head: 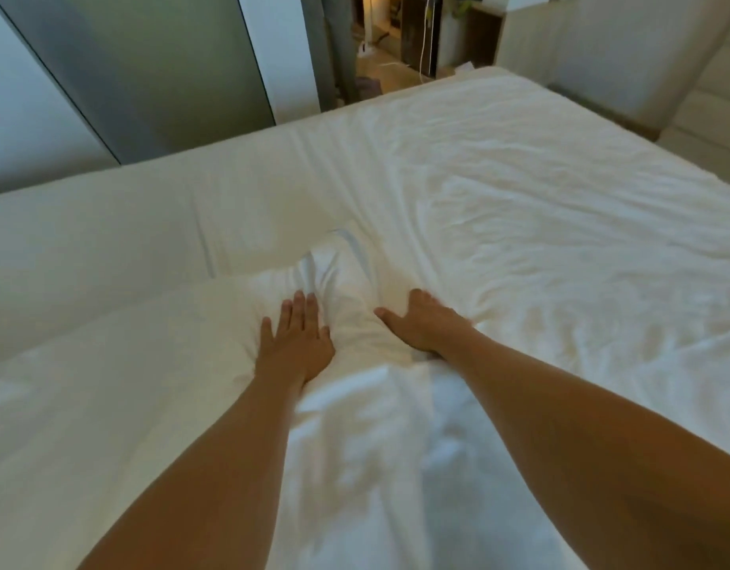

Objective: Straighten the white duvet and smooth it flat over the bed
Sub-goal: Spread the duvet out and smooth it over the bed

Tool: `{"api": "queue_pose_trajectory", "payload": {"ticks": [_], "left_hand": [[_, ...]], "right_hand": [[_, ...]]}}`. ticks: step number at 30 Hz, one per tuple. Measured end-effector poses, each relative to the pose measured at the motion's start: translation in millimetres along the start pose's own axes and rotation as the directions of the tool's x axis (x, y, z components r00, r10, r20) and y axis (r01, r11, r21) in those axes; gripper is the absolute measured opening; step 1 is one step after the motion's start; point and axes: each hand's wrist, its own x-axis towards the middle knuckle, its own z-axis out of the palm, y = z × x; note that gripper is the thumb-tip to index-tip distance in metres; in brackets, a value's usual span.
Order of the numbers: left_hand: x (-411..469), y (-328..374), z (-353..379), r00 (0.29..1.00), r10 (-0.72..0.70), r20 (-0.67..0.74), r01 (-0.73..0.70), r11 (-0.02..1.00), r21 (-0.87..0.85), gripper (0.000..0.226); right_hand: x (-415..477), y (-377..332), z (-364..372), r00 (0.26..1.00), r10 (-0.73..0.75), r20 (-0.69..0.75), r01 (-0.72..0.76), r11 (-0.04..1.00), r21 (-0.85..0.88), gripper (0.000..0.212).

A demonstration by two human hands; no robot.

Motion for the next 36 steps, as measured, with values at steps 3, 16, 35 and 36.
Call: {"api": "queue_pose_trajectory", "payload": {"ticks": [3,16,35,36], "left_hand": [[-35,16,-18,0.999,0.010,0.035,-0.007,0.995,-0.101,0.061],[-76,119,19,0.900,0.430,0.076,-0.410,0.772,0.486,0.120],[-121,115,11,0.910,0.410,0.057,-0.410,0.873,0.265,0.080],[-119,115,14,0.909,0.416,0.025,-0.405,0.868,0.288,0.081]], "right_hand": [[-39,17,-8,0.999,0.008,0.041,-0.009,1.000,0.030,0.098],[-109,68,12,0.992,0.043,0.117,-0.046,0.999,0.018,0.123],[-111,73,30,0.999,0.052,0.012,-0.053,0.997,0.057,0.088],[-110,73,33,0.999,0.050,0.005,-0.050,0.997,0.057,0.088]]}}
